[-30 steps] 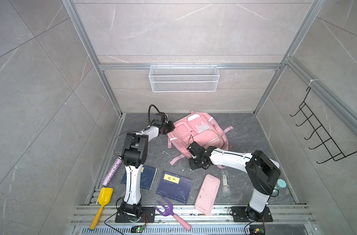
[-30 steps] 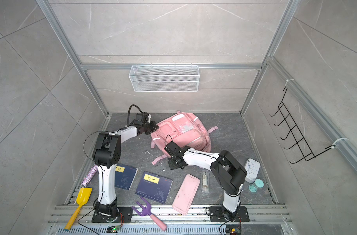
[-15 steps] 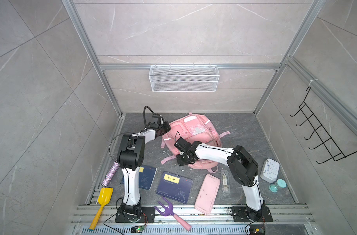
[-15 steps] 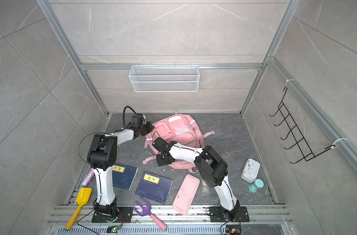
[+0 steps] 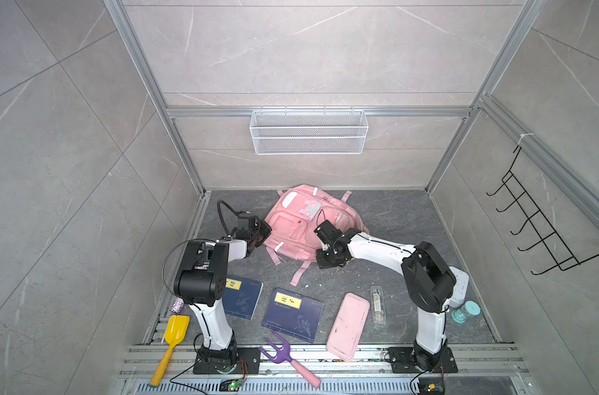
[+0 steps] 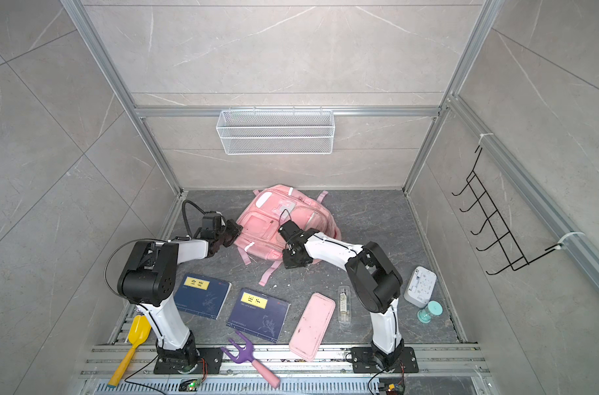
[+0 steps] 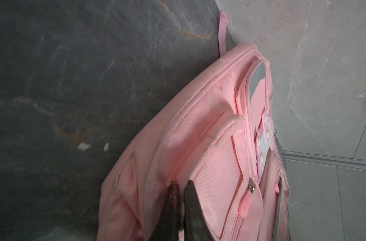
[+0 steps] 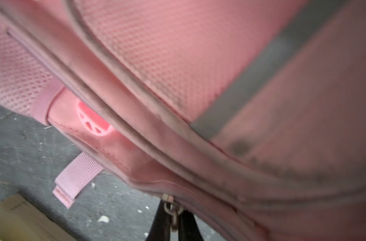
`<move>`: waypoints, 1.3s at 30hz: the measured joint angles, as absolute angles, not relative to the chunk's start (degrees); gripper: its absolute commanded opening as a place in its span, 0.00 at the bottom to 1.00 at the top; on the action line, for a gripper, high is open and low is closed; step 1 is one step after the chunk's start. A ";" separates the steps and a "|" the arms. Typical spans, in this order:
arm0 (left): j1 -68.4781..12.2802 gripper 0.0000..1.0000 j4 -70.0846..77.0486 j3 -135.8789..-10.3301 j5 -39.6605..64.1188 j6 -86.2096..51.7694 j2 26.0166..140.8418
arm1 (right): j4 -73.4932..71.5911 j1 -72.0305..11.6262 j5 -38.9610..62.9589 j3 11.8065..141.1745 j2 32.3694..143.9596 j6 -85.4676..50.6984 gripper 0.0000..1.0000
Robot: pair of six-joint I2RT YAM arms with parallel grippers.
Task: Pack books, pencil case, and school supplies into a backpack
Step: Unzip the student bag at the center of the table.
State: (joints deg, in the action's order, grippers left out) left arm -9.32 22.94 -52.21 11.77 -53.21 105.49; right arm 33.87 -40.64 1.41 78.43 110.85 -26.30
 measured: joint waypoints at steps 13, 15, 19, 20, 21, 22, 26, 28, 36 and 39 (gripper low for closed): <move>-14.76 0.00 34.20 -43.64 5.82 -62.70 102.85 | 32.12 -44.51 2.11 70.41 108.14 -25.89 0.00; -15.53 0.00 34.96 -43.31 4.73 -63.59 102.85 | 32.03 -46.24 2.74 72.29 109.93 -26.46 0.00; -16.36 0.00 37.36 -42.41 3.46 -65.36 103.37 | 31.86 -48.49 3.99 78.28 114.06 -27.79 0.00; -16.47 0.00 37.98 -42.26 3.22 -65.80 103.55 | 31.81 -48.82 4.34 79.88 115.02 -28.18 0.00; -16.49 0.00 38.50 -42.11 3.14 -66.08 103.70 | 31.86 -49.04 4.62 81.32 115.85 -28.56 0.00; -16.51 0.00 39.11 -41.89 3.09 -66.37 103.81 | 31.90 -49.19 4.86 82.72 116.71 -28.84 0.00; -16.49 0.00 39.88 -41.69 3.05 -66.92 103.98 | 32.58 -49.45 5.63 86.41 119.17 -29.43 0.00; -16.47 0.00 39.57 -41.76 3.07 -66.65 103.96 | 32.58 -49.56 5.87 87.24 119.81 -29.63 0.00; -14.50 0.00 26.65 -47.75 5.69 -59.88 102.80 | 30.98 -49.93 6.15 83.46 116.86 -30.09 0.42; -13.80 0.00 21.67 -50.46 7.22 -57.21 102.78 | 30.79 -50.09 5.63 79.40 112.05 -29.80 0.55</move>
State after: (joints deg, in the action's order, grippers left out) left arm -13.80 21.67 -50.46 7.22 -57.21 102.78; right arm 30.79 -50.09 5.63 79.40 112.05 -29.80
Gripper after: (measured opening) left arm 0.056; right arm 0.491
